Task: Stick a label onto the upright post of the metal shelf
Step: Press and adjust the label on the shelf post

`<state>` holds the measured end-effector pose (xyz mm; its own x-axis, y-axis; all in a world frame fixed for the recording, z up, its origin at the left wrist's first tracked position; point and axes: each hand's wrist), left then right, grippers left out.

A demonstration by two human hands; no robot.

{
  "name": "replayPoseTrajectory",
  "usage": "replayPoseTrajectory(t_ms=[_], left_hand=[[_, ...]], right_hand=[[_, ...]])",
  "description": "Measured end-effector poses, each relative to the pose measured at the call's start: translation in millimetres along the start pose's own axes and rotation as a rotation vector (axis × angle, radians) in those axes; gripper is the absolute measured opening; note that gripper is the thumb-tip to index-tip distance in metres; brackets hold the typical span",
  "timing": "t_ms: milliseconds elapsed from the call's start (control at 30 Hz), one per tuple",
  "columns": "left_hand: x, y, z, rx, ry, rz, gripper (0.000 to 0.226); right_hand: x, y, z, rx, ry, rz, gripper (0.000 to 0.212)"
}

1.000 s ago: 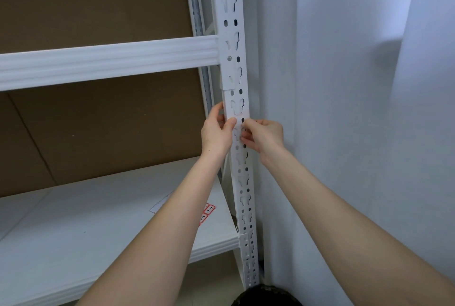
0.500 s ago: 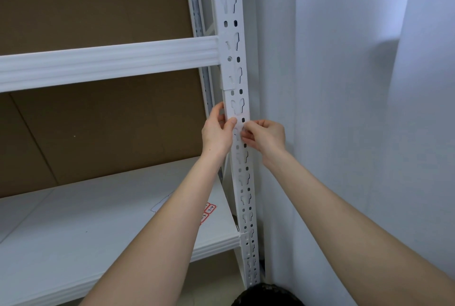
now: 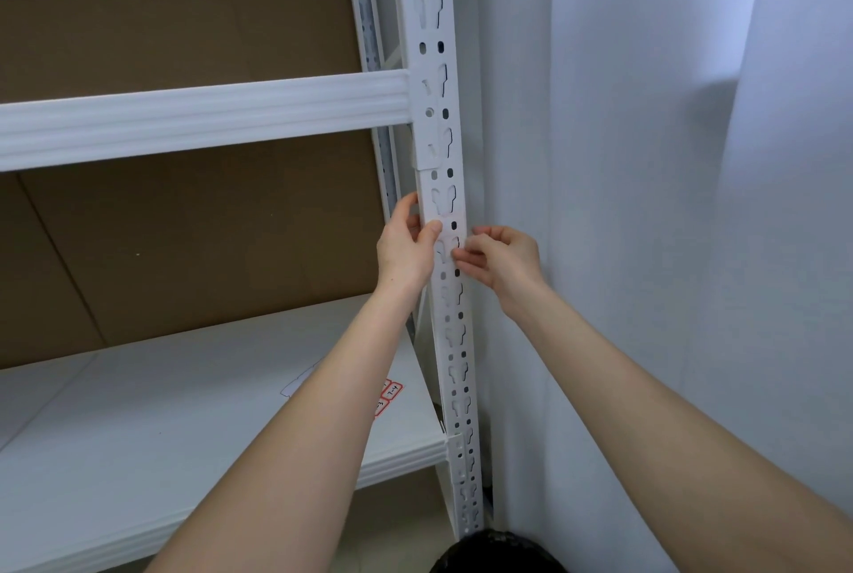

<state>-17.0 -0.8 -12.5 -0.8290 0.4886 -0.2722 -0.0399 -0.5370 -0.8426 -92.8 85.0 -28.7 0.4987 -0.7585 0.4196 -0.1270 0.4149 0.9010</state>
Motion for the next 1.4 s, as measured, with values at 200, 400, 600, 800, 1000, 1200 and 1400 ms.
replayPoseTrajectory(t_ms=[200, 400, 600, 800, 1000, 1200, 1400], left_hand=[[0, -1, -2, 0.002, -0.01, -0.002, 0.043], [1, -2, -2, -0.005, -0.016, 0.003, 0.043], [1, -1, -2, -0.007, -0.014, -0.002, 0.044], [0, -1, -2, -0.003, -0.01, 0.012, 0.046], [0, -2, -3, -0.004, -0.022, 0.031, 0.044], [4, -12, 2, -0.04, -0.113, 0.112, 0.045], [5, -9, 3, 0.007, -0.14, 0.186, 0.036]], right_hand=[[-7, 5, -6, -0.068, -0.013, -0.07, 0.01], [-11, -2, -10, -0.077, -0.019, -0.166, 0.006], [-5, 0, -8, -0.108, 0.0, -0.187, 0.016], [6, 8, -7, -0.148, 0.046, -0.209, 0.012], [8, 12, -2, -0.236, -0.061, -0.264, 0.008], [8, 5, 1, -0.204, -0.056, -0.262, 0.008], [3, 6, 3, -0.227, -0.051, -0.251, 0.016]])
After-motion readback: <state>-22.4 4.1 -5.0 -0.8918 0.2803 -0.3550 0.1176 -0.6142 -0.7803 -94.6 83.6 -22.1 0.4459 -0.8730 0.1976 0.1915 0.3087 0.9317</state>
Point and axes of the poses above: each hand's wrist, its own z-axis towards the middle knuckle, its own x-axis out of the palm, y = z × x, and after that the axes turned 4 degrees about z, right-handed
